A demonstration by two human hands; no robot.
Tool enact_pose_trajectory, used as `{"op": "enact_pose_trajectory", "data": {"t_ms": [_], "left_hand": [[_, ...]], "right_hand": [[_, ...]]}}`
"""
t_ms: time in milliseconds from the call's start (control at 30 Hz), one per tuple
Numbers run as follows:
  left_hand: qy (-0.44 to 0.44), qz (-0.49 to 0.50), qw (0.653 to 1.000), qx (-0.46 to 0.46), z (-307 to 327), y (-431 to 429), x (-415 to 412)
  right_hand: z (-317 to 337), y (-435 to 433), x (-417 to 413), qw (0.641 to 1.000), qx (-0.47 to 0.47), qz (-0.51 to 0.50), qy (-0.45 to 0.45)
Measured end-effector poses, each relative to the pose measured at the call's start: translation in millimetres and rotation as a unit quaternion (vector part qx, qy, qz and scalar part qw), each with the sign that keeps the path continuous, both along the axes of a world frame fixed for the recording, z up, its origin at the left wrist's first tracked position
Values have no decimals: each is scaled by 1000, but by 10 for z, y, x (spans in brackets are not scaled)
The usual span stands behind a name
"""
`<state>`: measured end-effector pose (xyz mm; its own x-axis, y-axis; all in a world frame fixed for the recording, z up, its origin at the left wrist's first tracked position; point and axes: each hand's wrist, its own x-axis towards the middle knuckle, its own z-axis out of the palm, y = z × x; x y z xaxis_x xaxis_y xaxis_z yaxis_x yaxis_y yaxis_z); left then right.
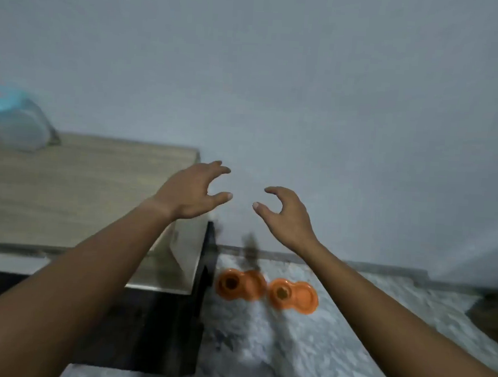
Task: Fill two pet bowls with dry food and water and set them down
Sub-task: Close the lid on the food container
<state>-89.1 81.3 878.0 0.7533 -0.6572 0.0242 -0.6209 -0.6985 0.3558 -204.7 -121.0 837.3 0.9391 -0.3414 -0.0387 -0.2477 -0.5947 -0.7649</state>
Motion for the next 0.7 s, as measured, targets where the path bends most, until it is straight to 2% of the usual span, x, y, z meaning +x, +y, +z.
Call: {"op": "enact_pose_trajectory", "data": {"t_ms": [133,267,367,500,700], "left_hand": [[-80,49,996,14,974,1442,-79],[-143,118,983,-6,1584,2994,-199],[-150,173,973,-11,1693,3960,-272],[-116,233,965,-30,1611,5082,-338],[-63,267,961,-46,1270,6222,137]], "right_hand": [[897,1223,224,996,3,56,-72],[1433,2706,435,986,21,95,-134],[1568,3668,545,979,35,122,-158],[1492,4862,629,978,45,146,-143],[1265,6060,1215,978,43,168,-116]]}}
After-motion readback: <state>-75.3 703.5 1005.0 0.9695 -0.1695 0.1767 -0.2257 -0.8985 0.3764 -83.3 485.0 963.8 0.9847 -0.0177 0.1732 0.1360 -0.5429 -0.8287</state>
